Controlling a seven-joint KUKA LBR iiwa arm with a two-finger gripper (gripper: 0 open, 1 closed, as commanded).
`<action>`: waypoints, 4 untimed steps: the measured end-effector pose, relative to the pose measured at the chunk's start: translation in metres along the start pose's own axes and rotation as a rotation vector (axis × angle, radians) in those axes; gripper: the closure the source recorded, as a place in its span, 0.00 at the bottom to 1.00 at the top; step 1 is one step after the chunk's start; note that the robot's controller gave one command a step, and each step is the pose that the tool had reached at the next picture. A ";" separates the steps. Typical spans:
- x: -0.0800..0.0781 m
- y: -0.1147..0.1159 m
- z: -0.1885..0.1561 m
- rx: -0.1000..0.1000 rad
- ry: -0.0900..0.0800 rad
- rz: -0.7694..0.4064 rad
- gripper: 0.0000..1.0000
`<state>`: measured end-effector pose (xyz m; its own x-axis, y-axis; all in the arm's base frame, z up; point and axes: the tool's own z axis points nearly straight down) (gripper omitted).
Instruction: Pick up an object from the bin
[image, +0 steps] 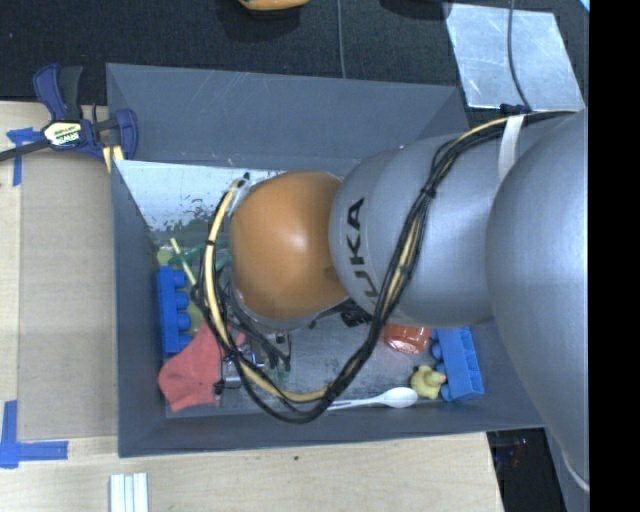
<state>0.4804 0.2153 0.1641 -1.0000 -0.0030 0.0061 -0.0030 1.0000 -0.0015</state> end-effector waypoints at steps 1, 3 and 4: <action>-0.002 -0.001 -0.005 -0.002 -0.008 0.004 0.00; -0.032 -0.044 0.076 -0.003 -0.009 0.044 0.00; -0.080 -0.084 0.090 -0.004 -0.009 -0.059 0.00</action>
Offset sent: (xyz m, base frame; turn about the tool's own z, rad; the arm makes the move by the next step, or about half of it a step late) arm 0.0374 -0.0698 -0.0941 0.2176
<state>0.5606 0.1312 0.0734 -0.9980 -0.0624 -0.0032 -0.0624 0.9980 0.0025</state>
